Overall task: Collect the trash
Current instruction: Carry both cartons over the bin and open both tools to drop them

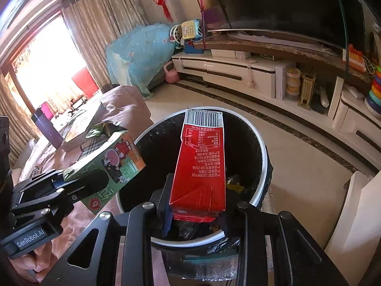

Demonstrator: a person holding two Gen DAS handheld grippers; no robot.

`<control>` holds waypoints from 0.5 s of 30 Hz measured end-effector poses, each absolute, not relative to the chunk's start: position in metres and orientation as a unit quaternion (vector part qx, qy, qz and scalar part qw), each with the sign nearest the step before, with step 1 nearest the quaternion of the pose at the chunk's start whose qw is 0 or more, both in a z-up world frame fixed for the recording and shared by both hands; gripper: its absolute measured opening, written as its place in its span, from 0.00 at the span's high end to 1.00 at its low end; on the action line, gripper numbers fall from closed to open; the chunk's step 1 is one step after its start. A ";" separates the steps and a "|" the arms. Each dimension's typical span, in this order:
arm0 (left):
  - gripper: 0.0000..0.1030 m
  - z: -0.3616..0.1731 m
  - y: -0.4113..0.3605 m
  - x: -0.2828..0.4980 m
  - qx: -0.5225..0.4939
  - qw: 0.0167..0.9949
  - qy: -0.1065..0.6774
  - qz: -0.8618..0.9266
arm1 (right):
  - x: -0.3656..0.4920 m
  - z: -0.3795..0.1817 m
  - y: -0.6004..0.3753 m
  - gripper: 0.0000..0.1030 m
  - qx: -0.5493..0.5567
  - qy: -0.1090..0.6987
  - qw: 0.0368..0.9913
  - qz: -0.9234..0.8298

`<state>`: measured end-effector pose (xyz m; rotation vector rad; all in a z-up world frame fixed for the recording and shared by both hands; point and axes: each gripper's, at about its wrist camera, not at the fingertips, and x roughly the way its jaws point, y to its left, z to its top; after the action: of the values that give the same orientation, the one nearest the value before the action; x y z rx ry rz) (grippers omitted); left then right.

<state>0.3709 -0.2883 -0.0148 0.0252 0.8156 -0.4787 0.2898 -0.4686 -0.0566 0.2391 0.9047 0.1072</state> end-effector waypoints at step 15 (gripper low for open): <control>0.48 -0.018 -0.280 0.374 -0.013 0.886 0.404 -0.229 | 0.288 -0.052 -0.490 0.44 0.157 0.423 0.892 0.042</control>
<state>0.3745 -0.2797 -0.0177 -0.0276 0.8394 -0.4766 0.2878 -0.4900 -0.0518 0.3254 0.8771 0.0872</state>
